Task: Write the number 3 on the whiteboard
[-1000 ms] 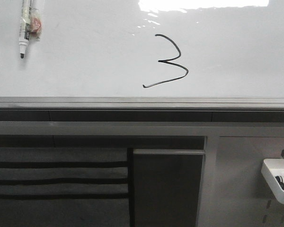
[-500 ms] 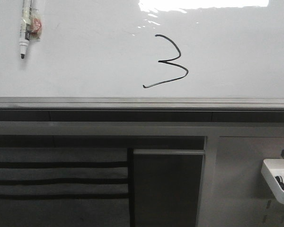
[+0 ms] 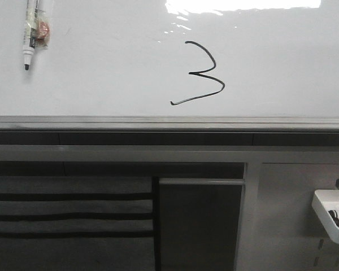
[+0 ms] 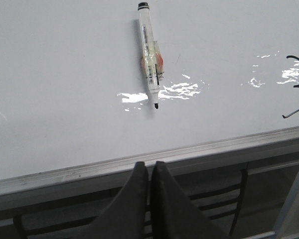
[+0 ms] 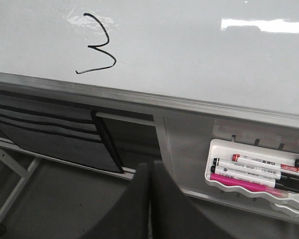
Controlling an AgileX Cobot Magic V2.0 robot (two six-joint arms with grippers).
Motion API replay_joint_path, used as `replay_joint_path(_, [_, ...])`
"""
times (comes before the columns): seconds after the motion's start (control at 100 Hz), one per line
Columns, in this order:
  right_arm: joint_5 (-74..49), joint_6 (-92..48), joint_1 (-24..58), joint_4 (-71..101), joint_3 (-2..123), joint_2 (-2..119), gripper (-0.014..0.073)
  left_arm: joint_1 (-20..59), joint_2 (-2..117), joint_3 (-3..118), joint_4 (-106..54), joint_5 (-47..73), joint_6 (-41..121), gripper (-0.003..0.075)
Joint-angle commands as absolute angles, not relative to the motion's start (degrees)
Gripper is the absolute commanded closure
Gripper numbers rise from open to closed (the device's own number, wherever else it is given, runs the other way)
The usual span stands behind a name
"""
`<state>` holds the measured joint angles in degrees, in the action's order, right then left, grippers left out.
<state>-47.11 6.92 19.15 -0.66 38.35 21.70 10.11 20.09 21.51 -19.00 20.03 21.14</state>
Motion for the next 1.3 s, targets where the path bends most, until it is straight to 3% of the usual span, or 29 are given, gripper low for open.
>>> replay_joint_path(0.0, [-42.7,6.8,18.9,-1.5,39.8,22.2,0.0663,10.1,20.4,22.4,-20.2,15.5,20.6,0.0738])
replay_joint_path(0.15, [-42.7,6.8,18.9,-1.5,39.8,22.2,0.0663,10.1,19.5,21.9,-18.8,14.3,20.6,0.0738])
replay_joint_path(0.4, [-42.7,6.8,18.9,-1.5,39.8,22.2,0.0663,6.1,7.3,17.6,-14.9,13.2,20.6,0.0738])
replay_joint_path(0.64, [-42.7,6.8,18.9,-1.5,39.8,22.2,0.0663,4.2,5.3,9.7,-16.6,5.0,20.0,0.0738])
replay_joint_path(0.81, [-42.7,6.8,18.9,-1.5,39.8,22.2,0.0663,4.5,0.2,3.8,0.0,0.7,0.0,0.0738])
replay_joint_path(0.92, [-42.7,6.8,18.9,-1.5,39.8,22.2,0.0663,4.2,-1.7,-0.8,2.8,-6.0,-2.8,0.0738])
replay_joint_path(1.29, [-42.5,6.8,18.9,-1.5,39.8,22.2,0.0663,4.2,-2.1,-0.5,2.7,-2.8,-2.8,0.0738])
